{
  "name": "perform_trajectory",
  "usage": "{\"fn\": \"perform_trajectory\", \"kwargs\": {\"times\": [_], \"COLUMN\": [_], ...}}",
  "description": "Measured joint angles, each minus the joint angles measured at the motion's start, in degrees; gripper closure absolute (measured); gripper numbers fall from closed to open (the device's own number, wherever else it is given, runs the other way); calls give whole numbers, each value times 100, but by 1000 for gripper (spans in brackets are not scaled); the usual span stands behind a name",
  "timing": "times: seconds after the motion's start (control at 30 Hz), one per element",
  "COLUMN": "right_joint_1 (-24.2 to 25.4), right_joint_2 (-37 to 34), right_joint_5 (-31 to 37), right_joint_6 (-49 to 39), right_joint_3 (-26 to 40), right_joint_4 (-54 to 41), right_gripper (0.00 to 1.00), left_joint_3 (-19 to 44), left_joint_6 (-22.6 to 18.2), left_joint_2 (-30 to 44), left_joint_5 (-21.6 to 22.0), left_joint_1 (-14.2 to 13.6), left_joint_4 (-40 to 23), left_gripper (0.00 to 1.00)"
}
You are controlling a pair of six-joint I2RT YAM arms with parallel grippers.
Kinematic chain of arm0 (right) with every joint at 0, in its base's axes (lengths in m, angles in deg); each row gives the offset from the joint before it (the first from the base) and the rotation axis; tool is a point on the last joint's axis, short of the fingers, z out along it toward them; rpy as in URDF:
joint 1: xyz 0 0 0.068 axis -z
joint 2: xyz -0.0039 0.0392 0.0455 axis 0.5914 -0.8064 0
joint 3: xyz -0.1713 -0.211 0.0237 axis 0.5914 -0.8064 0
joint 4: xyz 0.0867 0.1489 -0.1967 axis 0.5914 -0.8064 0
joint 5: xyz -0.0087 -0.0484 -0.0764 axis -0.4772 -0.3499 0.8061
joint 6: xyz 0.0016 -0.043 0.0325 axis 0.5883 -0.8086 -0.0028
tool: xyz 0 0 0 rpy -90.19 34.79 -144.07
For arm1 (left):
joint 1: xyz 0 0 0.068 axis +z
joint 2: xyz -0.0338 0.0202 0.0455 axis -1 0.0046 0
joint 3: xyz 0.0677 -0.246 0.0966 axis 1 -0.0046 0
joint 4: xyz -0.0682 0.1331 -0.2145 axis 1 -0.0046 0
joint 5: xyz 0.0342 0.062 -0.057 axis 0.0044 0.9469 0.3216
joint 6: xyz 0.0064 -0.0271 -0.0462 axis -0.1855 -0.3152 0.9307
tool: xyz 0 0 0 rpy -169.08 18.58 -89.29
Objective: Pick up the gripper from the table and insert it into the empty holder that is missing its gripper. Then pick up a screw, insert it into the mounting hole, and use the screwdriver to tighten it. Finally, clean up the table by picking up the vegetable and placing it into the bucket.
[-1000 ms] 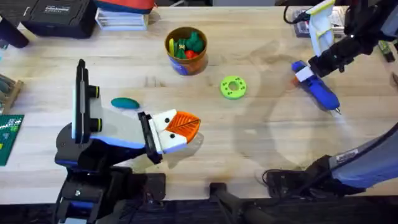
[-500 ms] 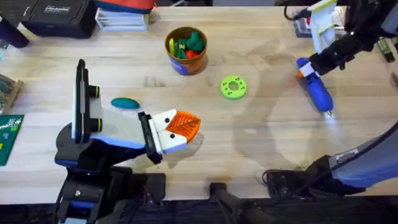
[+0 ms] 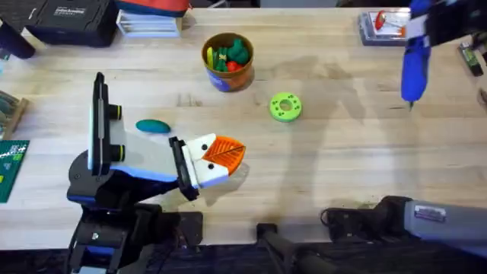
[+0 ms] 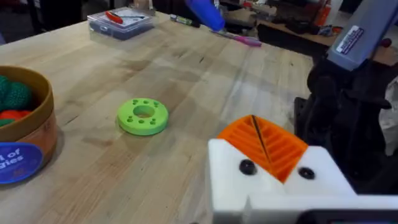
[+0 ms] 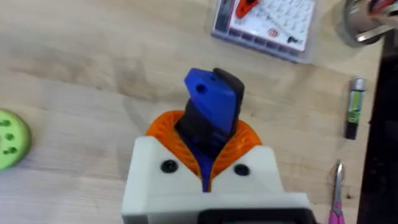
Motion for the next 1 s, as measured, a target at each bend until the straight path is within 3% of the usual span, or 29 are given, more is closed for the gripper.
{"fn": "perform_trajectory", "kwargs": {"times": [0.33,0.5,0.77,0.97,1.0], "right_joint_1": [-215,-654,-1942,-3008,-3563], "right_joint_2": [1654,2524,3785,4004,3860], "right_joint_5": [-389,-451,-466,-492,-495], "right_joint_6": [701,1100,1992,2513,2631], "right_joint_3": [-29,-792,-2585,-3117,-3184], "right_joint_4": [-39,377,2582,3999,4374], "right_gripper": [980,980,980,980,980], "left_joint_3": [0,0,0,0,0], "left_joint_6": [0,0,0,0,0], "left_joint_2": [-2,-2,-2,0,-1], "left_joint_5": [0,0,0,0,0], "left_joint_1": [0,0,0,0,0], "left_joint_4": [0,-1,0,0,0], "left_gripper": [986,986,986,986,986]}}
